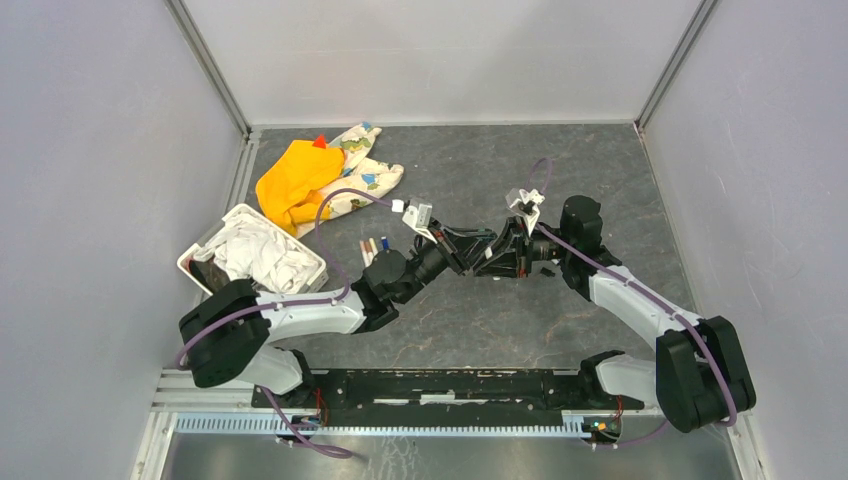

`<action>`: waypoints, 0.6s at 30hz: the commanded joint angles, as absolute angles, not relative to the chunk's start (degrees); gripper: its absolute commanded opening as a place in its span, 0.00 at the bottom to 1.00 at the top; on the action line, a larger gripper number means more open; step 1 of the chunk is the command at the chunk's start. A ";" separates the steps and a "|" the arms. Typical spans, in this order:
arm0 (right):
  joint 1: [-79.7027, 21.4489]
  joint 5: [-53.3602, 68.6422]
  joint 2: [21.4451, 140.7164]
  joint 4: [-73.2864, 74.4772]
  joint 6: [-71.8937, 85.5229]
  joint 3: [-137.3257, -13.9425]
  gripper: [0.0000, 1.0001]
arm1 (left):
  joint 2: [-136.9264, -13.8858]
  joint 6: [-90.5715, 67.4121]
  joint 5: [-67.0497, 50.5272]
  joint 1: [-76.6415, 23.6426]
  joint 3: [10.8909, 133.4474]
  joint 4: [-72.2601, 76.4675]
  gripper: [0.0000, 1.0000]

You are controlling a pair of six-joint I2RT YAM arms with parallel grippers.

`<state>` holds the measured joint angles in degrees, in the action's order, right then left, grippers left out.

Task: Insert the pens into the pen caps
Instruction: Press the pen cap onto the pen.

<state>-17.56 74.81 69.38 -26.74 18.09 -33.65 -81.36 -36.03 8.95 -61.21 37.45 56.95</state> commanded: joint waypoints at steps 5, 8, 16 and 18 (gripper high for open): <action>-16.59 67.12 69.00 -49.09 24.61 -35.01 0.00 | -79.63 -35.69 -0.41 -66.16 40.89 42.30 0.28; -16.61 67.54 68.73 -49.04 24.69 -34.67 0.00 | -77.71 -35.13 0.53 -65.68 41.57 41.53 0.37; -16.60 68.09 68.22 -50.45 26.15 -34.48 0.00 | -69.22 -29.01 2.29 -65.18 39.99 35.15 0.57; -16.54 68.20 67.91 -50.63 26.23 -34.45 0.00 | -66.56 -27.20 3.27 -65.10 38.85 33.48 0.66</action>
